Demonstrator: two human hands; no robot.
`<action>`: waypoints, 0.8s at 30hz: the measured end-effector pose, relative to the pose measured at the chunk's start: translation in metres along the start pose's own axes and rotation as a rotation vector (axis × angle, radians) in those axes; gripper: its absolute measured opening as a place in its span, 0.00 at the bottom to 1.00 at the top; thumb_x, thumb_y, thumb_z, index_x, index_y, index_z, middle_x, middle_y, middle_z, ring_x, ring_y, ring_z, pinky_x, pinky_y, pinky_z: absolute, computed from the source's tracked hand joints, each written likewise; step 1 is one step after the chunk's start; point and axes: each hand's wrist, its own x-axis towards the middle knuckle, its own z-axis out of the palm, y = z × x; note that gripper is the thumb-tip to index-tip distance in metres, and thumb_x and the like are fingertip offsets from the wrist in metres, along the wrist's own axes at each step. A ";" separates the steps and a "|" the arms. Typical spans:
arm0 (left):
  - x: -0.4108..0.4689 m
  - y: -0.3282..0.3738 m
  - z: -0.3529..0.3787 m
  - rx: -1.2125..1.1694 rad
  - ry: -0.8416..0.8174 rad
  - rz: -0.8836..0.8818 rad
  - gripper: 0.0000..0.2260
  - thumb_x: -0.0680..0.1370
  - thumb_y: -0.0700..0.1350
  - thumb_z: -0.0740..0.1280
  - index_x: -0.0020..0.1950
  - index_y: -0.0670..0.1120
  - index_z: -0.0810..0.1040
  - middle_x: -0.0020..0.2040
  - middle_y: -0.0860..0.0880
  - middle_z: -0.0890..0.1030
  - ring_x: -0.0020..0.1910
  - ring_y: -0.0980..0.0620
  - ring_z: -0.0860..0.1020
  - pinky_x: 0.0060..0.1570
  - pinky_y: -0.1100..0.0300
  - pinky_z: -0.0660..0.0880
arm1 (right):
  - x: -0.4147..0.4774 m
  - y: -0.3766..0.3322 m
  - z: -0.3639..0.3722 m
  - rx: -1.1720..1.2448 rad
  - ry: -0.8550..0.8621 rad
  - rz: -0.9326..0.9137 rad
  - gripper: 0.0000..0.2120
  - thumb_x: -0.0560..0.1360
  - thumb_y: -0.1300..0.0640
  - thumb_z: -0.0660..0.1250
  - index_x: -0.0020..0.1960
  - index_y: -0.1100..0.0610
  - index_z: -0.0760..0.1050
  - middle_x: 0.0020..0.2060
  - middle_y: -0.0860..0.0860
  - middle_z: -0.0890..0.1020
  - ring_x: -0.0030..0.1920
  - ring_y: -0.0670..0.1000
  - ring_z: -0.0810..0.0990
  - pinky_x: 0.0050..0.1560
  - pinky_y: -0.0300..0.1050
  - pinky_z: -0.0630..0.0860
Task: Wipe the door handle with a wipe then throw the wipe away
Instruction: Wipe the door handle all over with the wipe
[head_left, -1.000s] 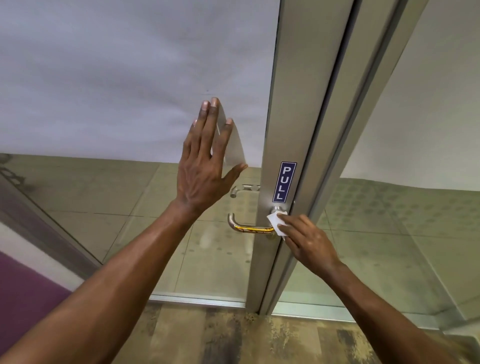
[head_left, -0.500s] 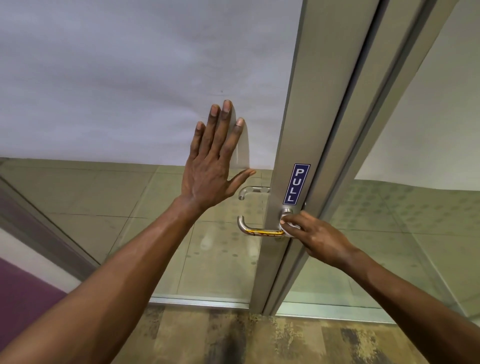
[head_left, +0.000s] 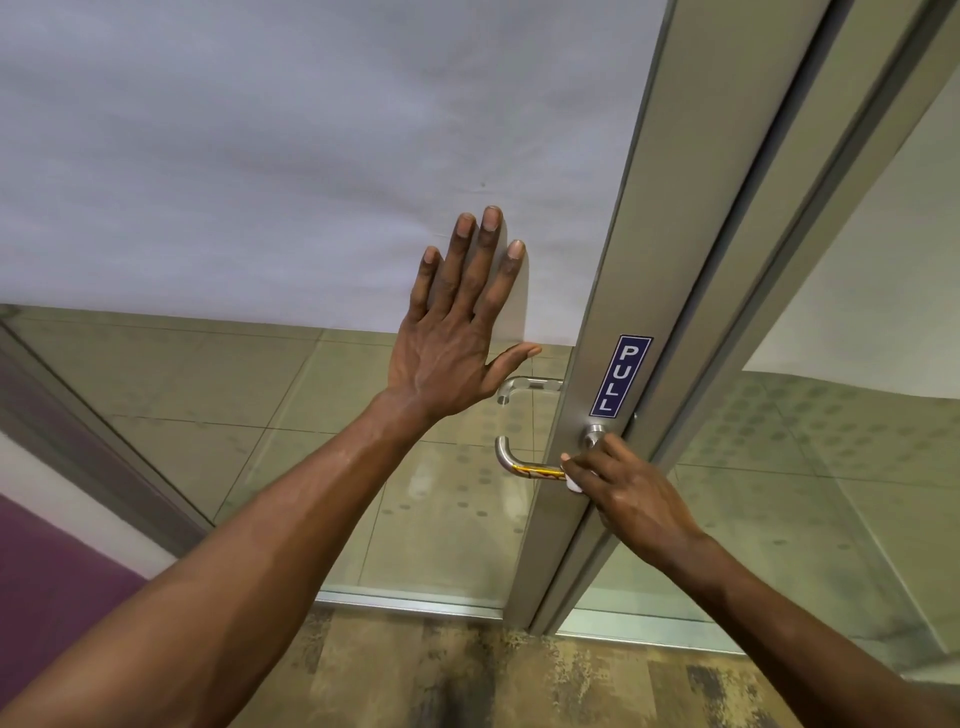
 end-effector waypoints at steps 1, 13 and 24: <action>0.000 0.000 0.000 -0.001 0.000 0.001 0.48 0.84 0.73 0.59 0.92 0.49 0.40 0.91 0.45 0.34 0.92 0.44 0.35 0.90 0.43 0.36 | 0.001 -0.006 0.000 0.004 0.020 0.022 0.25 0.70 0.66 0.80 0.67 0.62 0.81 0.54 0.56 0.86 0.60 0.56 0.75 0.36 0.50 0.83; 0.001 0.002 -0.003 -0.006 -0.016 -0.002 0.48 0.84 0.72 0.59 0.91 0.49 0.39 0.90 0.45 0.32 0.91 0.44 0.33 0.90 0.43 0.35 | 0.039 -0.086 -0.011 -0.029 -0.054 0.306 0.13 0.65 0.66 0.83 0.47 0.64 0.86 0.39 0.57 0.86 0.46 0.58 0.81 0.39 0.51 0.80; 0.000 0.004 -0.002 -0.009 -0.028 -0.013 0.48 0.85 0.72 0.58 0.92 0.48 0.40 0.91 0.44 0.33 0.91 0.43 0.34 0.90 0.41 0.35 | 0.070 -0.122 -0.020 0.057 -0.173 0.400 0.15 0.75 0.74 0.64 0.58 0.65 0.81 0.49 0.61 0.85 0.58 0.63 0.77 0.59 0.52 0.76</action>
